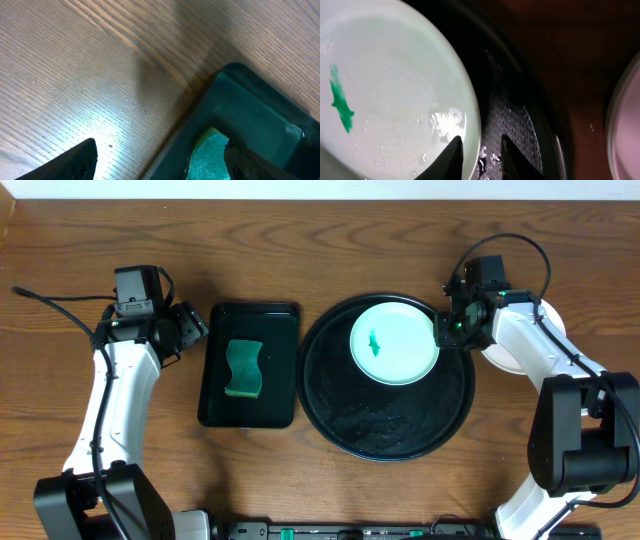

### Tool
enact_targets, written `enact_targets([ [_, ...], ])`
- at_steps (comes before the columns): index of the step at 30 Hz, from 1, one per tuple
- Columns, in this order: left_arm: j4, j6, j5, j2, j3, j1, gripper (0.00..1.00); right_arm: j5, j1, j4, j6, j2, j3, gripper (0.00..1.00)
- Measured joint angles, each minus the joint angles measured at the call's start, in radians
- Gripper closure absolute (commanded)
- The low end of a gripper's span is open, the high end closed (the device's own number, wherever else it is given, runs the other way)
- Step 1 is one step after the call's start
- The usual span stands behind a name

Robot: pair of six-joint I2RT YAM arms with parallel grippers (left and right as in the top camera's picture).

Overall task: Clean dirty plates on tray and stack at the side
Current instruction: 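Hold the pale green plate's rim steady with the right gripper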

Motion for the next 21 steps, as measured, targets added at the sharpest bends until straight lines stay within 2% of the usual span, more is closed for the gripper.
enact_targets([
  [6, 0.0, 0.0, 0.0, 0.0, 0.0, 0.0, 0.19, -0.002, 0.0, 0.021, 0.0, 0.0, -0.012, 0.77],
  [13, 0.0, 0.0, 0.0, 0.0, 0.0, 0.0, 0.19, -0.002, 0.0, 0.099, 0.014, 0.0, -0.071, 0.9],
  [17, 0.0, 0.0, 0.0, 0.0, 0.0, 0.0, 0.19, -0.003, 0.0, 0.111, 0.019, 0.0, -0.077, 0.93],
  [18, 0.0, 0.0, 0.0, 0.0, 0.0, 0.0, 0.19, -0.002, 0.0, 0.113, 0.02, 0.0, -0.077, 0.97],
  [21, 0.0, 0.0, 0.0, 0.0, 0.0, 0.0, 0.19, -0.006, 0.0, 0.126, 0.024, 0.0, -0.077, 0.99],
])
